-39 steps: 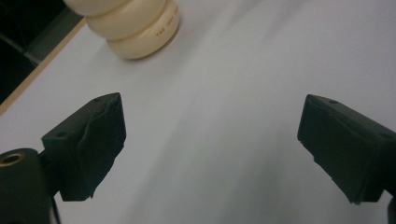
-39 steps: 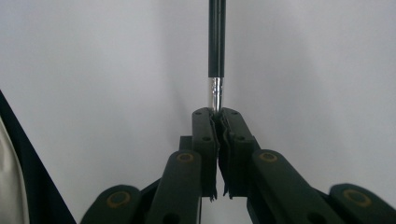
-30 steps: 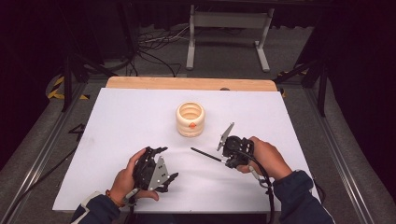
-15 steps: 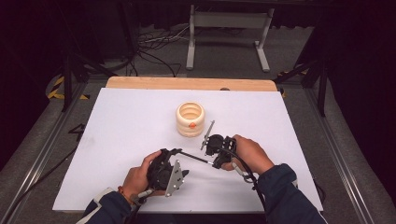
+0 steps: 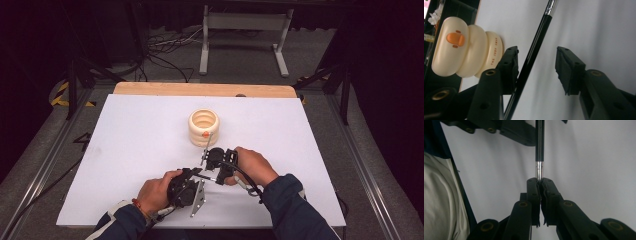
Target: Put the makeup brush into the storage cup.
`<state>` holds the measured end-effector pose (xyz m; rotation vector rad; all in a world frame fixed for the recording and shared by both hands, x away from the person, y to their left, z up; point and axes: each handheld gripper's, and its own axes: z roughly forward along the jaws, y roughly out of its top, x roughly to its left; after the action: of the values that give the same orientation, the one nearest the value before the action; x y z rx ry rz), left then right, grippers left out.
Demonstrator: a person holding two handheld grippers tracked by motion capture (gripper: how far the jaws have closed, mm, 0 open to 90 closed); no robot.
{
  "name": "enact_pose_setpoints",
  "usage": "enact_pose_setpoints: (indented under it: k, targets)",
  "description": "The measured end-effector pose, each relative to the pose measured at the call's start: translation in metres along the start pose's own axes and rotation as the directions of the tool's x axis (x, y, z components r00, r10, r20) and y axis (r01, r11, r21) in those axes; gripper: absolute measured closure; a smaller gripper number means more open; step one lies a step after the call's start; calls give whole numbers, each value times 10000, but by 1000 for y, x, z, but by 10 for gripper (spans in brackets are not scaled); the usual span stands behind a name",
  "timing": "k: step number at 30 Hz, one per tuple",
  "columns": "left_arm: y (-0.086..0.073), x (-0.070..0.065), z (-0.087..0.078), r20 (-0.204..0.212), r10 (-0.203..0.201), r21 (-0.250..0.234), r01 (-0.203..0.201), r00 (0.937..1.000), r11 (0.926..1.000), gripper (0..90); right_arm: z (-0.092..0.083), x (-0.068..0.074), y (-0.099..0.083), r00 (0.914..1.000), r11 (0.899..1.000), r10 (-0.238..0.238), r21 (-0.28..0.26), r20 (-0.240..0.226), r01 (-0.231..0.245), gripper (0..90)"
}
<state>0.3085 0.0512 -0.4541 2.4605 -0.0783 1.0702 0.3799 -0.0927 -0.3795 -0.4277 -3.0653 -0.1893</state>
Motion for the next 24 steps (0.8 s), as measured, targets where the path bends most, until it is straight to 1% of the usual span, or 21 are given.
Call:
enact_pose_setpoints:
  k: [1, 2, 3, 4, 6, 7, 8, 9, 11, 12, 13, 15, 16, 17, 18, 19, 20, 22, 24]
  targets:
    - [0, 0, 0, 52, 36, -24, -36, 10000, 10000, 560, 1, 1, 1, 10000, 10000, 34, -48, -29, -34, 857]
    - [0, -1, 0, -2, 78, -106, -78, 10000, 9999, 617, 1, 2, 3, 10000, 10000, 13, 34, -43, -13, 857]
    - [0, -2, 0, 63, 135, -85, -134, 9999, 9999, 662, 3, 3, 5, 9999, 9999, -104, 115, -48, 104, 858]
    - [1, -2, 0, 59, 313, 66, -313, 9995, 9995, 670, 3, 4, 7, 9998, 9996, -174, 199, -70, 176, 857]
    - [1, -3, 1, 28, 415, 184, -415, 9991, 9990, 723, 5, 6, 10, 9996, 9995, -247, 181, -111, 249, 857]
    - [1, -4, 1, -31, 421, 215, -421, 9991, 9989, 722, 5, 7, 11, 9995, 9995, -268, 170, -150, 271, 857]
    - [1, -3, 0, 4, 493, 206, -493, 9988, 9986, 724, 4, 7, 11, 9994, 9995, -285, 161, -200, 289, 857]
    - [1, -3, 1, 11, 497, 140, -497, 9988, 9987, 765, 4, 8, 12, 9993, 9994, -317, 103, -217, 320, 857]
    - [1, -4, 2, 35, 461, 101, -461, 9989, 9989, 789, 5, 10, 14, 9991, 9993, -362, 82, -230, 363, 856]
    - [1, -5, 2, 104, 601, 174, -602, 9981, 9980, 789, 5, 10, 14, 9991, 9993, -362, 82, -230, 363, 856]
    - [2, -7, 2, 87, 740, 251, -742, 9972, 9969, 803, 5, 10, 16, 9989, 9989, -416, 198, -196, 420, 856]
    - [3, -8, 2, 31, 981, 383, -981, 9952, 9944, 819, 4, 11, 16, 9990, 9991, -380, 179, -229, 384, 854]
    - [3, -9, 2, 37, 945, 342, -946, 9955, 9949, 823, 4, 11, 16, 9990, 9991, -375, 185, -226, 379, 854]
    - [3, -10, 2, 81, 804, 361, -806, 9967, 9961, 827, 2, 12, 16, 9990, 9989, -413, 199, -166, 416, 853]
    - [3, -10, 3, 96, 782, 345, -785, 9969, 9963, 827, 2, 12, 16, 9990, 9989, -413, 199, -166, 416, 853]
    - [3, -8, 3, 61, 946, 438, -947, 9955, 9945, 828, 2, 12, 16, 9990, 9990, -414, 134, -144, 416, 853]
    - [3, -7, 2, 99, 975, 520, -978, 9952, 9938, 828, 2, 12, 16, 9991, 9991, -405, 92, -151, 406, 853]
    - [3, -7, 2, 173, 817, 490, -824, 9965, 9954, 828, 1, 12, 16, 9991, 9992, -388, -47, -165, 388, 852]
    - [3, -6, 1, 216, 836, 508, -846, 9963, 9951, 828, 1, 12, 16, 9991, 9992, -383, -120, -170, 381, 852]
